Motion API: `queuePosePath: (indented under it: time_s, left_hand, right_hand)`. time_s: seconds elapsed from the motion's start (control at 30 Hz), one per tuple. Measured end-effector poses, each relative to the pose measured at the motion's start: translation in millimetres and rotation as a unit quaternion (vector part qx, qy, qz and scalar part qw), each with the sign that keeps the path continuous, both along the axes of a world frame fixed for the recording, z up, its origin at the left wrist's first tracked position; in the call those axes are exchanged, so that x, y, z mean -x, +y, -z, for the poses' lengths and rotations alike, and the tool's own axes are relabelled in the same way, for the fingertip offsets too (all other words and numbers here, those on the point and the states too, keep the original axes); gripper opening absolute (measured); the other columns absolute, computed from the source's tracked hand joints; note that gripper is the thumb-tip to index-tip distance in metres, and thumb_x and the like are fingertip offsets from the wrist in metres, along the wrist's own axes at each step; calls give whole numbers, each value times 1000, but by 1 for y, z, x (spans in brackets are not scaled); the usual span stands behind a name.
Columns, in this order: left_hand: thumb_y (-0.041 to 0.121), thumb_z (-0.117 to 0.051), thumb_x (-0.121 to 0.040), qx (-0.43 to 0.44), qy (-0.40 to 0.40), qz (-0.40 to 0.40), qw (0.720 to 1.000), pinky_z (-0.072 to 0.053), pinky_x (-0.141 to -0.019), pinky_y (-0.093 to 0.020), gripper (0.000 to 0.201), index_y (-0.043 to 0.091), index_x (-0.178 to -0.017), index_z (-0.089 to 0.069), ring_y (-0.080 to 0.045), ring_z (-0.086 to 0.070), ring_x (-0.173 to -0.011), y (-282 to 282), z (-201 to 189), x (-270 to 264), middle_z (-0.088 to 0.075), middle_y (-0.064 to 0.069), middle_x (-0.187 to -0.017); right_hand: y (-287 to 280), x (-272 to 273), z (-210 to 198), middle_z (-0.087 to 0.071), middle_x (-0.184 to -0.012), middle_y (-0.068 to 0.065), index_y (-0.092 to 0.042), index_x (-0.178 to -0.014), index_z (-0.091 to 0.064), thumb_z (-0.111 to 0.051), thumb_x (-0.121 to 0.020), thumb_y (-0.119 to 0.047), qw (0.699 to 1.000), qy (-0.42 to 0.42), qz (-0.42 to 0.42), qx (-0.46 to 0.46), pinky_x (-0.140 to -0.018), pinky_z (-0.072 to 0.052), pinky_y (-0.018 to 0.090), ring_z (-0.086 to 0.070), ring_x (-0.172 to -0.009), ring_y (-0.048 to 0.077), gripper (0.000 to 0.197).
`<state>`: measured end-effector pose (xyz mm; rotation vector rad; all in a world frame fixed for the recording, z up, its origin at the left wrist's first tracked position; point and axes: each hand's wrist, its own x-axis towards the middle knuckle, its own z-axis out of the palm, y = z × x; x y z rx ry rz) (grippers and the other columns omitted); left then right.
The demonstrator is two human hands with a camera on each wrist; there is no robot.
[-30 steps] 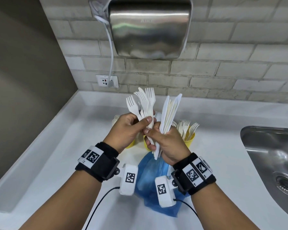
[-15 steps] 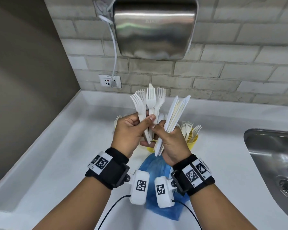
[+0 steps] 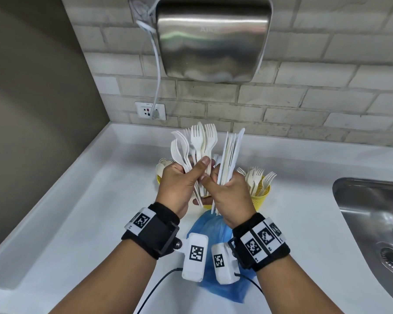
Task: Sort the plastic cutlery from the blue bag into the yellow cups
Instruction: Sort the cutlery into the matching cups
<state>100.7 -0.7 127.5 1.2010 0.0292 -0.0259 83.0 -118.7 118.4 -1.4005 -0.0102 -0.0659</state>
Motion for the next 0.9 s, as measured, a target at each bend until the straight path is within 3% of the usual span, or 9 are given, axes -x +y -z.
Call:
queuePosePath:
  time_s: [0.13, 0.23, 0.3, 0.4, 0.5, 0.63, 0.77, 0.83, 0.9]
  left_hand:
    - [20, -66, -100, -52, -2, 16, 998, -58, -89, -55, 27, -5, -107, -73, -49, -70, -100, 1, 3, -4, -74, -30, -103]
    - [27, -59, -105, -89, 13, 54, 994, -57, -84, -62, 28, 4, -110, -73, -49, -69, -104, -2, 6, -5, -74, -28, -106]
    - [27, -55, -106, -93, 10, 72, 993, -59, -78, -54, 28, 5, -107, -72, -45, -71, -98, -2, 7, -7, -74, -26, -105]
    - [31, -61, -103, -105, -5, 96, 990, -51, -62, -34, 40, -8, -95, -67, -34, -65, -81, 1, 9, -7, -71, -26, -91]
    - [31, -64, -100, -95, -30, 107, 989, -48, -74, -45, 46, -15, -101, -65, -35, -65, -88, 2, 9, -7, -68, -38, -102]
    - [23, -61, -103, -49, -11, 55, 997, -59, -82, -42, 25, 4, -113, -73, -34, -72, -104, -4, 7, -7, -76, -20, -111]
    - [22, -60, -102, -35, -9, 5, 999, -60, -69, -35, 18, 10, -107, -72, -25, -74, -84, -5, 5, -8, -78, -10, -99]
    - [25, -62, -101, -59, -38, -14, 997, -60, -77, -42, 18, 12, -107, -73, -30, -75, -89, -2, 6, -10, -78, -12, -98]
    - [23, -61, -102, -88, -58, -21, 994, -61, -80, -43, 18, 11, -109, -73, -31, -75, -88, 3, 6, -10, -77, -11, -94]
  right_hand:
    - [-1, -1, 4, -68, -73, -4, -8, -104, -69, -66, -96, -2, 999, 22, -41, -15, -67, -63, 49, -73, -78, 17, 11]
    - [-1, -2, 8, -70, -85, 18, -5, -104, -70, -65, -96, -3, 999, 15, -49, 14, -75, -62, 54, -74, -89, 34, 10]
    - [-3, -3, 8, -68, -82, 21, -8, -94, -71, -64, -97, -3, 998, 7, -53, 34, -76, -63, 52, -73, -84, 33, 8]
    - [-10, -5, 7, -63, -71, 3, -11, -84, -68, -65, -96, -2, 995, 2, -80, 56, -76, -63, 48, -69, -74, 19, 16]
    - [-14, -4, 4, -64, -74, 5, -8, -87, -68, -64, -96, 0, 995, -4, -90, 45, -75, -63, 45, -70, -77, 19, 13]
    - [-11, -5, 3, -54, -77, 16, -16, -77, -69, -65, -95, 1, 998, 2, -68, -16, -76, -63, 51, -68, -81, 24, 25]
    - [-11, -1, 3, -61, -76, 12, -7, -82, -64, -67, -96, -3, 998, 3, -45, -49, -75, -63, 52, -71, -82, 27, 15]
    - [-13, -3, -3, -69, -81, 17, -8, -79, -65, -66, -97, -5, 999, 7, -1, -41, -71, -64, 48, -75, -83, 32, 18]
    - [-21, -9, -8, -70, -74, 14, -6, -80, -66, -65, -97, -9, 997, 9, 71, -16, -58, -62, 42, -73, -70, 34, 18]
